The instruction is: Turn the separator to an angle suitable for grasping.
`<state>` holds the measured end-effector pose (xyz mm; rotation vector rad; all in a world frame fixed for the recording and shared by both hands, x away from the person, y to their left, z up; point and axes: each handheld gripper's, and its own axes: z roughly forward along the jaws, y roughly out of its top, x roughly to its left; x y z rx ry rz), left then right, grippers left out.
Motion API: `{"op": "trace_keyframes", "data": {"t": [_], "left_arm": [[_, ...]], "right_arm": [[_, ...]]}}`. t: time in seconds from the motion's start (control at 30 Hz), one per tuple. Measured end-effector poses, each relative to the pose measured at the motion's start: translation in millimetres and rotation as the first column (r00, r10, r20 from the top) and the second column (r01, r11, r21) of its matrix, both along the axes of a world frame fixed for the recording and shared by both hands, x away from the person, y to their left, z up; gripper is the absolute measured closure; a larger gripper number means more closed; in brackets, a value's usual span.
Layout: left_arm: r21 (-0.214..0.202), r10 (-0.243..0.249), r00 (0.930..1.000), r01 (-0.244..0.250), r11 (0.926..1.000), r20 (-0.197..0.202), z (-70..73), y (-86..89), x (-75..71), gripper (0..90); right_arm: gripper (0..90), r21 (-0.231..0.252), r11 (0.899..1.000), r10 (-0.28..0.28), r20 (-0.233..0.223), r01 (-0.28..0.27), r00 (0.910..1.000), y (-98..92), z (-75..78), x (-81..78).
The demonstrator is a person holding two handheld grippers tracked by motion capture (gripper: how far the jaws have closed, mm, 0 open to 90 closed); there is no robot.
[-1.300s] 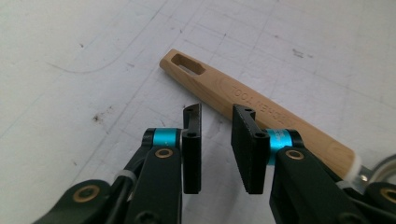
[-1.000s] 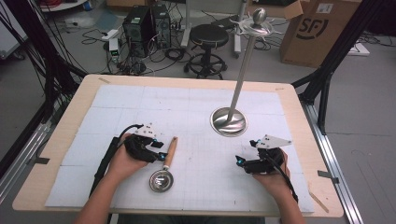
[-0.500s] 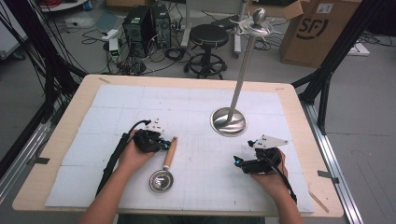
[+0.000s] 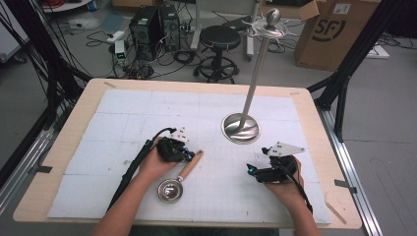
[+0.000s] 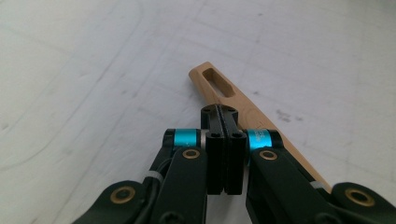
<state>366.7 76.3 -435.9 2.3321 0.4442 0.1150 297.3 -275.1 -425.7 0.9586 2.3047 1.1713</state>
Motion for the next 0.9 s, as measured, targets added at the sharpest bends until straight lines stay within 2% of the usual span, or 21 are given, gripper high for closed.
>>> {"op": "trace_keyframes", "data": {"t": [0.1, 0.2, 0.4, 0.53, 0.73, 0.9], "left_arm": [[0.006, -0.039, 0.9992, 0.039, 0.9992, -0.005, -0.4, -9.6, -3.8, 89.6], [0.002, -0.058, 0.9983, 0.058, 0.9983, -0.009, -0.4, -14.9, -6.3, 89.6], [0.0, -0.073, 0.9973, 0.073, 0.9973, -0.011, 0.3, -20.0, -8.4, 89.5], [-0.014, -0.061, 0.9981, 0.06, 0.9981, -0.01, 4.5, -14.1, -7.7, 87.1], [-0.093, -0.022, 0.9997, 0.022, 0.9954, 0.005, 18.3, 3.5, -13.8, 75.5], [-0.127, 0.017, 0.9998, -0.016, 0.9917, 0.007, 24.0, 20.4, -25.6, 56.6]], "right_arm": [[15.7, -0.003, 1.0, 0.003, 0.0, -0.003, 1.0, 0.1, -0.2, 0.1], [15.7, -0.006, 1.0, 0.005, 0.0, -0.005, 1.0, 0.7, -0.6, 0.2], [15.7, -0.012, 1.0, 0.004, 0.003, -0.004, 1.0, 0.9, -1.0, 0.6], [15.7, -0.01, 1.0, 0.003, 0.003, -0.003, 1.0, 0.4, -0.7, 0.4], [15.7, -0.014, 1.0, 0.004, -0.003, -0.004, 1.0, -0.1, -0.9, 0.6], [15.7, -0.017, 1.0, 0.006, 0.001, -0.006, 1.0, -0.1, -0.8, 0.3]]}}
